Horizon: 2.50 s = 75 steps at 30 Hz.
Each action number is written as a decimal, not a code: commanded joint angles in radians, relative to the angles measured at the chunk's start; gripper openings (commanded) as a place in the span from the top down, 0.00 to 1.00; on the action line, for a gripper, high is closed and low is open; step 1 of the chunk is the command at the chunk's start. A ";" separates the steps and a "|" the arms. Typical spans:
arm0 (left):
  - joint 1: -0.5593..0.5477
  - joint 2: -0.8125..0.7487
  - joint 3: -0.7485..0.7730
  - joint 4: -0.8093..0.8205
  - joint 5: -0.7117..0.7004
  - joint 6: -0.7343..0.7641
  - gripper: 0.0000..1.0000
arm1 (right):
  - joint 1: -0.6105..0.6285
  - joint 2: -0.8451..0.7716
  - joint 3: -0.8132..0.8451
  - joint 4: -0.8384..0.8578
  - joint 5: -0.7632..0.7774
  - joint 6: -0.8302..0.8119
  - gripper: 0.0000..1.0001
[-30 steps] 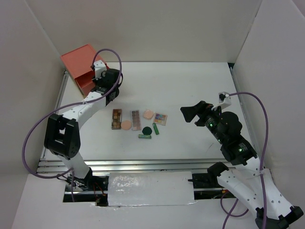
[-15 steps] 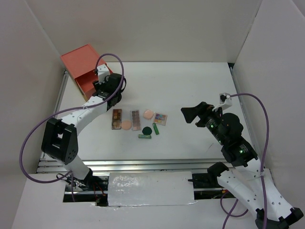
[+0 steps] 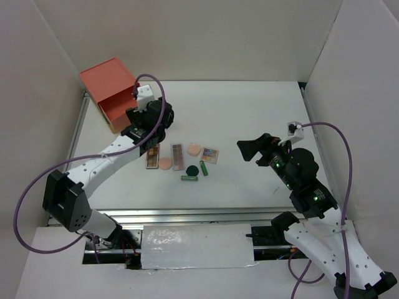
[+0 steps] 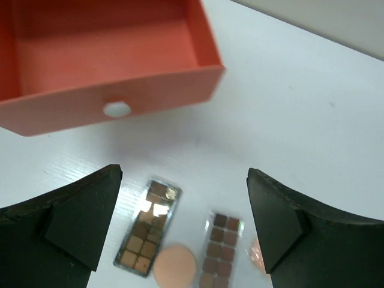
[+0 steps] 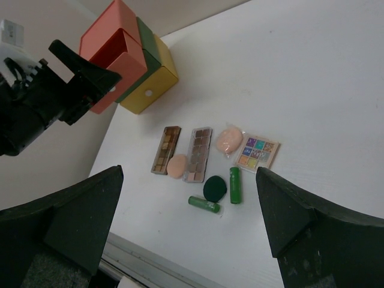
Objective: Organize the makeup
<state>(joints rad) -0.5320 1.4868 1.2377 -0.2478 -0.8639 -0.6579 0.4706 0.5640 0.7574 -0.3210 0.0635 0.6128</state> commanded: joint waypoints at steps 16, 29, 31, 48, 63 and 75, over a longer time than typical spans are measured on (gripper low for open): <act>-0.315 0.076 -0.106 -0.079 0.322 -0.077 0.03 | -0.004 -0.012 -0.021 0.048 0.001 -0.001 0.00; -0.378 0.138 -0.130 -0.094 0.450 -0.092 0.20 | -0.004 -0.007 -0.033 0.042 0.006 -0.002 0.00; -0.394 0.151 -0.118 -0.110 0.453 -0.088 0.19 | -0.006 -0.003 -0.038 0.046 -0.001 -0.001 0.00; -0.407 0.164 -0.253 0.056 0.519 0.179 0.05 | -0.004 0.023 -0.046 0.065 -0.039 0.004 0.00; -0.370 0.260 -0.245 0.033 0.486 0.152 0.15 | -0.004 0.001 -0.053 0.065 -0.044 0.004 0.00; -0.373 0.228 -0.334 0.038 0.562 0.095 0.43 | -0.004 -0.010 -0.049 0.050 -0.034 0.004 0.00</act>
<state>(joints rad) -0.9039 1.7187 0.9459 -0.1528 -0.3378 -0.5362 0.4706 0.5617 0.7101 -0.3019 0.0212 0.6170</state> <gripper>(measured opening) 0.588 0.997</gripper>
